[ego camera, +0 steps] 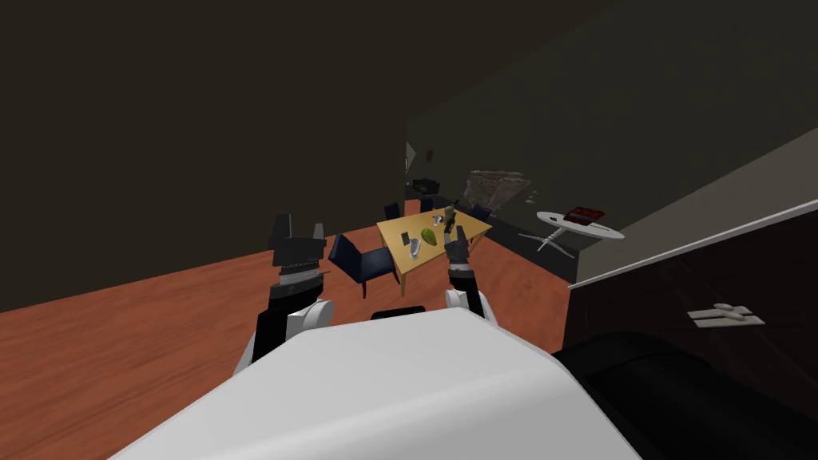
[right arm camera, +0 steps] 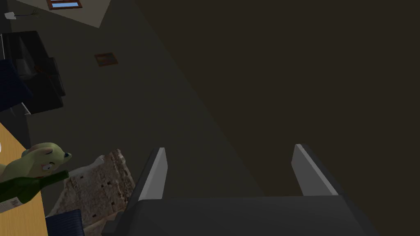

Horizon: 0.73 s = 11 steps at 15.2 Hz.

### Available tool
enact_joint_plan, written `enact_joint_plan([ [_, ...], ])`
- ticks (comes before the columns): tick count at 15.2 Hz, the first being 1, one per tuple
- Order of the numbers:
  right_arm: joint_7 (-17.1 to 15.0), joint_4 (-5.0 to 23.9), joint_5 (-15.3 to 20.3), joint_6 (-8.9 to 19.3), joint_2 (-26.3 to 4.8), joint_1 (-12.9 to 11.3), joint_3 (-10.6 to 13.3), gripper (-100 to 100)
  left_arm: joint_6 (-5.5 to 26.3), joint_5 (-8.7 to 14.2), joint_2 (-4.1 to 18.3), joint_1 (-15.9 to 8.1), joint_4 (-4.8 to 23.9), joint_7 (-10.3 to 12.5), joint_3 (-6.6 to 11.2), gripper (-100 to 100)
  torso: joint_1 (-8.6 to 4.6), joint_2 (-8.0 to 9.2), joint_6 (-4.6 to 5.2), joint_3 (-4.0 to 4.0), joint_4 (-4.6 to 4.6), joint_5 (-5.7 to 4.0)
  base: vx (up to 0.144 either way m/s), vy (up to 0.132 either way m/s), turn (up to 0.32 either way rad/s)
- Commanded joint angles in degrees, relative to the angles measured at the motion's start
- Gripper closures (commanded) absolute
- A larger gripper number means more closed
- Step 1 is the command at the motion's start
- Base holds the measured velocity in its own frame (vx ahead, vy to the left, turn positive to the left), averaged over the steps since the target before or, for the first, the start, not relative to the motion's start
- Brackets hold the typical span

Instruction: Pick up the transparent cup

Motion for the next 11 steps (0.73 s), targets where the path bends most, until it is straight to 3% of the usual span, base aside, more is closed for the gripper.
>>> enact_joint_plan([
  [1, 0.05, 0.51, 0.21, 0.09, -1.92, -0.27, -0.03, -100, 0.0, 0.0, 0.0, 0.0, 0.0, 0.0, 0.0, 0, 0.0, 0.0, 0.0, 0.0, 0.0, 0.0, -0.004, 0.007, 0.009],
  [11, 0.8, 6.03, 2.58, 0.57, -14.01, -2.83, 0.12, -100, 0.0, 0.0, 0.0, 0.0, 0.0, 0.0, 0.0, 0, 0.12, 0.02, -0.01, 0.01, 0.0, 0.03, -0.009, 0.032, 0.032],
])
